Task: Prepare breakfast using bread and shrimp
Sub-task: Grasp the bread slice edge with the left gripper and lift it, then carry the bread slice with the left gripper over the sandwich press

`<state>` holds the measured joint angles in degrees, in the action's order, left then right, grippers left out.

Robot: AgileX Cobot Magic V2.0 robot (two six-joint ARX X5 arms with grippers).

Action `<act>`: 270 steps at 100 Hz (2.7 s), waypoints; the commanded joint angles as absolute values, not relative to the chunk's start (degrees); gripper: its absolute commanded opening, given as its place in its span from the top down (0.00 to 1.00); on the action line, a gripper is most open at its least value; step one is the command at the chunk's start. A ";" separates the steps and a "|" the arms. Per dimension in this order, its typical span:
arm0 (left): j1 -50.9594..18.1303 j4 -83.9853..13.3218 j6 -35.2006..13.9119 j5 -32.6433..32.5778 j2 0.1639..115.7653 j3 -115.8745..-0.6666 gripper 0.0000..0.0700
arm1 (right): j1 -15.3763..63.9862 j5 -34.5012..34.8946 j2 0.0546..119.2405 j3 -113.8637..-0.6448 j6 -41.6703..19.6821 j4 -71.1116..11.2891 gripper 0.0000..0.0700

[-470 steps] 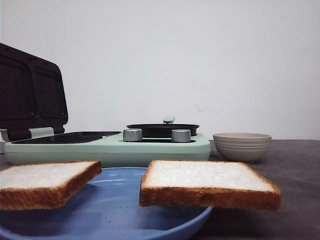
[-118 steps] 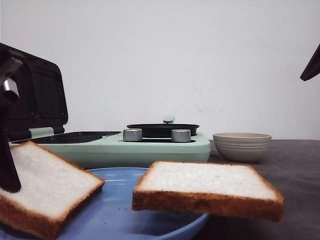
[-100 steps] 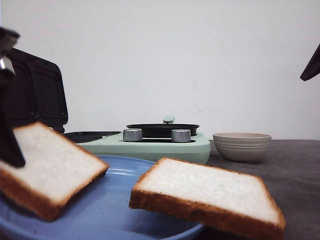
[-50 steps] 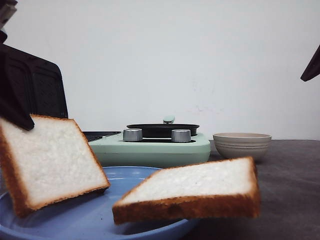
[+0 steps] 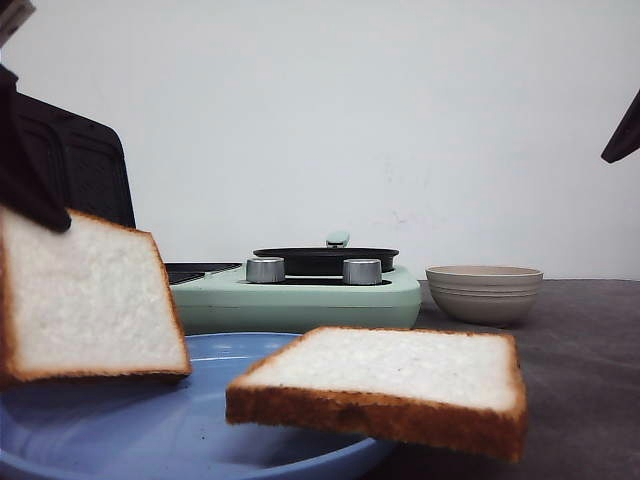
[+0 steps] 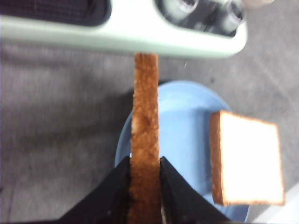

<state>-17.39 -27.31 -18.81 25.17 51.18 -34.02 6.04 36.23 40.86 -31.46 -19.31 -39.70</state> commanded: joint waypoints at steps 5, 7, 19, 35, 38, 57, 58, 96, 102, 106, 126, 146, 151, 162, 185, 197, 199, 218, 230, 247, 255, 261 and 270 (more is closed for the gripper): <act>-17.65 -25.63 -18.57 24.36 50.76 -35.05 1.00 | 6.31 36.16 41.12 -32.27 -18.39 -39.51 0.30; -17.65 -25.43 -18.57 24.29 50.59 -35.05 1.00 | 6.31 36.14 41.12 -32.27 -18.39 -39.48 0.30; -17.65 -24.43 -18.57 23.97 49.84 -35.05 1.00 | 6.31 36.12 41.12 -32.27 -18.37 -39.48 0.30; -17.65 -23.05 -18.46 23.79 48.86 -35.05 1.00 | 6.28 36.03 41.12 -32.27 -18.28 -39.48 0.30; -17.65 -22.70 -18.48 23.79 48.69 -35.05 1.00 | 6.31 36.03 41.12 -32.27 -18.13 -39.48 0.30; -17.65 -19.94 -18.46 23.46 47.92 -35.20 0.99 | 6.31 36.03 41.12 -32.27 -17.98 -39.51 0.30; -17.65 -19.75 -18.46 23.44 47.88 -35.22 0.99 | 6.31 36.03 41.12 -32.27 -17.98 -39.51 0.30; -17.65 -15.66 -10.26 15.16 47.81 -39.75 0.99 | 6.31 36.03 41.12 -32.27 -17.93 -39.53 0.30; -17.65 -15.09 -7.99 12.56 47.88 -41.21 0.99 | 6.31 36.03 41.12 -32.27 -17.91 -39.53 0.30; -17.65 -14.87 -6.15 10.79 47.99 -42.26 0.99 | 6.31 36.03 41.12 -32.27 -17.76 -39.53 0.30; -17.65 -13.67 3.60 3.90 51.22 -47.55 0.99 | 6.28 35.99 41.12 -32.27 -17.34 -39.51 0.30; -17.67 -13.61 10.31 1.37 59.55 -54.22 0.99 | 6.28 35.99 41.12 -32.27 -17.10 -39.48 0.30; -17.72 -13.32 11.94 0.30 61.91 -55.83 1.00 | 6.28 35.99 41.12 -32.27 -17.06 -39.48 0.30; -17.72 -11.40 16.12 -2.52 66.83 -58.67 1.00 | 6.28 35.99 41.12 -32.27 -16.86 -39.48 0.30; -17.76 -6.68 24.14 -4.73 76.38 -63.31 1.00 | 6.31 35.99 41.12 -32.27 -15.99 -39.51 0.30; -17.76 -4.10 27.62 -4.73 81.08 -65.41 1.00 | 6.31 35.99 41.12 -32.27 -15.92 -39.51 0.30; -17.78 -3.81 28.45 -4.73 81.87 -65.89 1.00 | 6.31 35.99 41.12 -32.27 -15.92 -39.51 0.30; -17.87 -0.10 35.18 -4.75 89.19 -69.73 1.00 | 6.31 35.99 41.12 -32.27 -15.86 -39.51 0.30; -18.00 0.32 38.15 -5.45 92.86 -72.20 1.00 | 6.28 35.99 41.12 -32.27 -15.84 -39.51 0.30; -18.09 3.75 42.06 -7.86 96.92 -73.93 1.00 | 6.28 35.99 41.12 -32.27 -15.64 -39.48 0.30; -18.09 4.36 43.81 -9.26 98.48 -74.70 1.00 | 6.31 35.99 41.12 -32.27 -15.62 -39.48 0.30; -18.09 4.34 44.47 -9.50 99.22 -74.89 1.00 | 6.31 35.99 41.12 -32.27 -15.62 -39.48 0.30; -18.09 4.36 44.56 -9.48 99.83 -74.89 1.00 | 6.28 35.99 41.12 -32.27 -15.59 -39.48 0.30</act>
